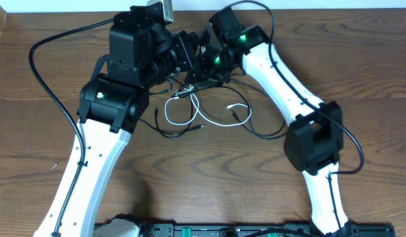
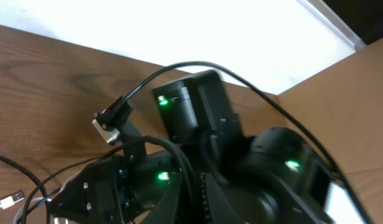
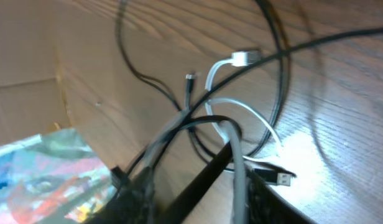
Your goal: Untangle cables
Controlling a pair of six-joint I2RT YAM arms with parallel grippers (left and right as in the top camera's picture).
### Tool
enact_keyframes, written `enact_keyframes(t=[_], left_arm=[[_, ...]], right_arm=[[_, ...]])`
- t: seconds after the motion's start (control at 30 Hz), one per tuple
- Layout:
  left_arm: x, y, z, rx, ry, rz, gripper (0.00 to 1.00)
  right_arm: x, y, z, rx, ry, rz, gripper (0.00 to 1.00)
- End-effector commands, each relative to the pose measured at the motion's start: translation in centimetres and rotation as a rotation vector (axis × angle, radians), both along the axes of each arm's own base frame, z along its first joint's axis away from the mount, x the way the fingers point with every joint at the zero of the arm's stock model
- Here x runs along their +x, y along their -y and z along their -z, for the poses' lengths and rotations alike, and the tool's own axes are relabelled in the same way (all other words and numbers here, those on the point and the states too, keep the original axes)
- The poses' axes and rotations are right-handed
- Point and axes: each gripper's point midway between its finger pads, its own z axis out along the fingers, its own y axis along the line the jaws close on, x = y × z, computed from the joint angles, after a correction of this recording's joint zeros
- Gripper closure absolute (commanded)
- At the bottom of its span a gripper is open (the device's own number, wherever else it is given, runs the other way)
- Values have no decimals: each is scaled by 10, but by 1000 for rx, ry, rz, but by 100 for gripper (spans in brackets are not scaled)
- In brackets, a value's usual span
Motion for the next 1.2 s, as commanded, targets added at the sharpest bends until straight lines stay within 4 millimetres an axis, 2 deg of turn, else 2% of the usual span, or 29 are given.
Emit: enact_keyframes(t=[0.0, 0.07, 0.13, 0.37, 0.57, 0.7, 0.83, 0.93, 1.03, 1.17], left_arm=[[-2, 0, -5, 17, 28, 24, 92], [-2, -1, -5, 30, 37, 27, 92], [0, -6, -3, 48, 37, 0, 92], [8, -37, 12, 170, 15, -152, 93], [9, -91, 32, 361, -40, -393, 93], [2, -125, 42, 462, -90, -511, 93], [-4, -152, 50, 516, -141, -580, 92], [-7, -165, 53, 525, -168, -608, 92], [-8, -179, 55, 529, -187, -640, 93], [-9, -195, 58, 541, -201, -674, 93]], right_arm=[[10, 11, 5, -14, -12, 39, 80], [16, 19, 3, -12, -8, 57, 92], [21, 29, -1, -12, -7, 77, 99], [32, 70, -17, -23, 36, 82, 99], [51, 119, -55, -22, 199, 85, 99], [72, 187, -93, -104, 321, 229, 99], [77, 264, -139, -158, 425, 394, 99], [68, 329, -163, -288, 477, 545, 99], [52, 384, -183, -403, 508, 677, 99], [31, 430, -204, -445, 529, 791, 99]])
